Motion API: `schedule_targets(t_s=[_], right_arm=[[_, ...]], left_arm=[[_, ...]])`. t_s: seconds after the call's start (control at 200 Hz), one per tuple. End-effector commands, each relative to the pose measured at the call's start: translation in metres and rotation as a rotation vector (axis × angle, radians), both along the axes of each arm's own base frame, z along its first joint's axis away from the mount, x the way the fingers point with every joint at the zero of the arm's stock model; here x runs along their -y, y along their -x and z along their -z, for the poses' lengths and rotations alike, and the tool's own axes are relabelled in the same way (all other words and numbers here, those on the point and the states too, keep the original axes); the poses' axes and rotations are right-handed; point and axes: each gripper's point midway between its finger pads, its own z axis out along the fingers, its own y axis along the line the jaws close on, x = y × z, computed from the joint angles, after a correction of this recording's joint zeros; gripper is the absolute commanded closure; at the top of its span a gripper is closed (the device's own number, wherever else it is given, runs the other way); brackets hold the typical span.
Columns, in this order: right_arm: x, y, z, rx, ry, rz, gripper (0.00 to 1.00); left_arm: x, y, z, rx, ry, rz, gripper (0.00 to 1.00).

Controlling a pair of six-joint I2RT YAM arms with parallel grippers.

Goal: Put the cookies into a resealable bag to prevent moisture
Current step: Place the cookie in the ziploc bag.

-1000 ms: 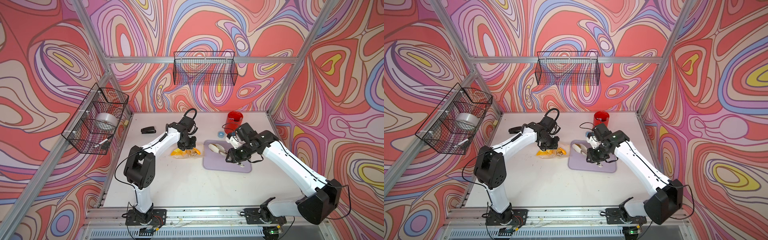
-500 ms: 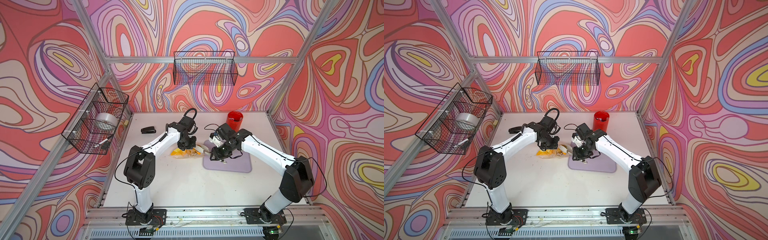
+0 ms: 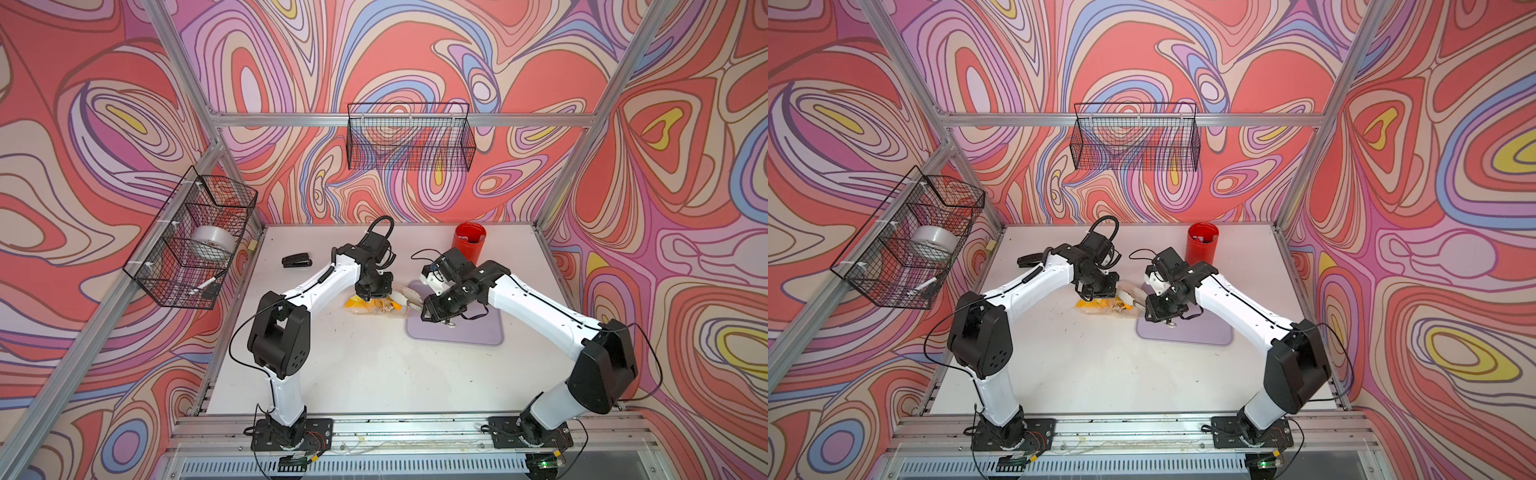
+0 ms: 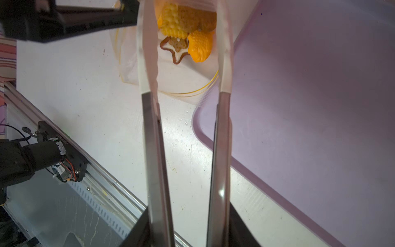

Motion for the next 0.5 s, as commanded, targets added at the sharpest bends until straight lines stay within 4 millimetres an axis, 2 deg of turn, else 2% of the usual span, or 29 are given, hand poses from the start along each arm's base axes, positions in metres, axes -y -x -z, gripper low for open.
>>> schedule_targets(t_s=[0.0,0.115,0.22,0.29,0.396,0.496], right_arm=[[0.019,0.013,-0.014,0.040,0.037,0.010,0.57],[0.040,0.027,-0.030,0.090,0.043,0.061,0.57],[0.054,0.043,-0.034,0.097,0.042,0.090,0.57],[0.071,0.044,-0.024,0.104,0.106,0.162,0.58],[0.104,0.034,-0.004,0.145,0.251,0.329,0.58],[0.116,0.027,0.020,0.156,0.312,0.417,0.59]], left_arm=[[-0.002,-0.004,0.002,-0.002,-0.011,-0.010,1.00],[-0.003,-0.003,0.002,0.000,-0.011,-0.010,1.00],[-0.001,-0.004,0.003,-0.001,-0.003,-0.009,1.00],[0.001,-0.005,0.003,-0.001,0.005,-0.009,1.00],[0.001,-0.004,0.002,0.001,0.009,-0.008,1.00],[-0.001,-0.003,0.001,0.001,0.004,-0.007,1.00]])
